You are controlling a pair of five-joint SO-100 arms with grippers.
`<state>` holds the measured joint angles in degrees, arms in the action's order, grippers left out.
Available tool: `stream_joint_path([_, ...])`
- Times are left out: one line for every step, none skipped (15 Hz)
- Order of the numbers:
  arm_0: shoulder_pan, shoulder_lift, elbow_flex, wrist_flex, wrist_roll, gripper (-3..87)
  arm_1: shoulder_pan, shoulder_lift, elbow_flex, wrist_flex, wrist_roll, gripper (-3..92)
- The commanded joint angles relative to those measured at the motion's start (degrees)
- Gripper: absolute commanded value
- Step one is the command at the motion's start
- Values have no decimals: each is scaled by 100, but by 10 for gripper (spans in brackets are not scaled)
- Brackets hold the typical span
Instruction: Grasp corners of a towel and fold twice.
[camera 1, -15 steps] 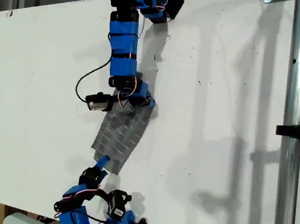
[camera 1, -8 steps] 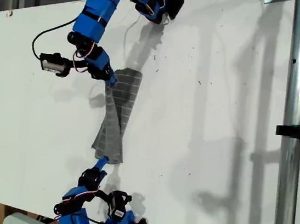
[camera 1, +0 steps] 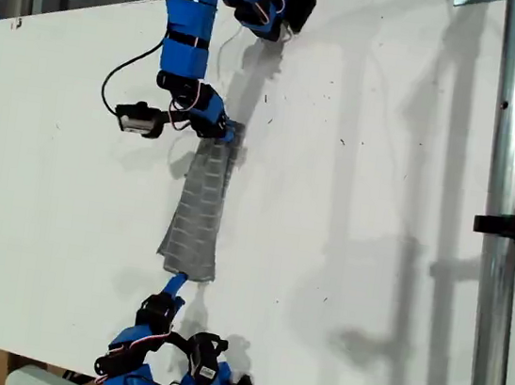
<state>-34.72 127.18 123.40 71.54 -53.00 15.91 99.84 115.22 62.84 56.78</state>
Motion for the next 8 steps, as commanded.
stream_joint_path([18, 158, -53, -18, 18, 242, -308, 483, 281, -308, 360, -3])
stream_joint_path([18, 158, -35, -26, 18, 243, -272, 413, 387, -422, 439, -3])
stream_joint_path([18, 158, -26, -35, 9, 243, -123, 369, 580, -624, 413, -3])
stream_joint_path([26, 158, -26, -44, 9, 243, 70, 299, 800, -879, 387, 71])
stream_joint_path([35, 158, -18, -26, 9, 243, 176, 220, 879, -993, 378, 137])
stream_joint_path([53, 167, 0, -9, 0, 243, 281, 123, 914, -1151, 360, 162])
stream_joint_path([62, 185, 35, -18, -9, 243, 448, 0, 896, -1301, 281, 182])
stream_joint_path([70, 185, 53, -44, -9, 243, 686, -105, 756, -1274, 88, 241])
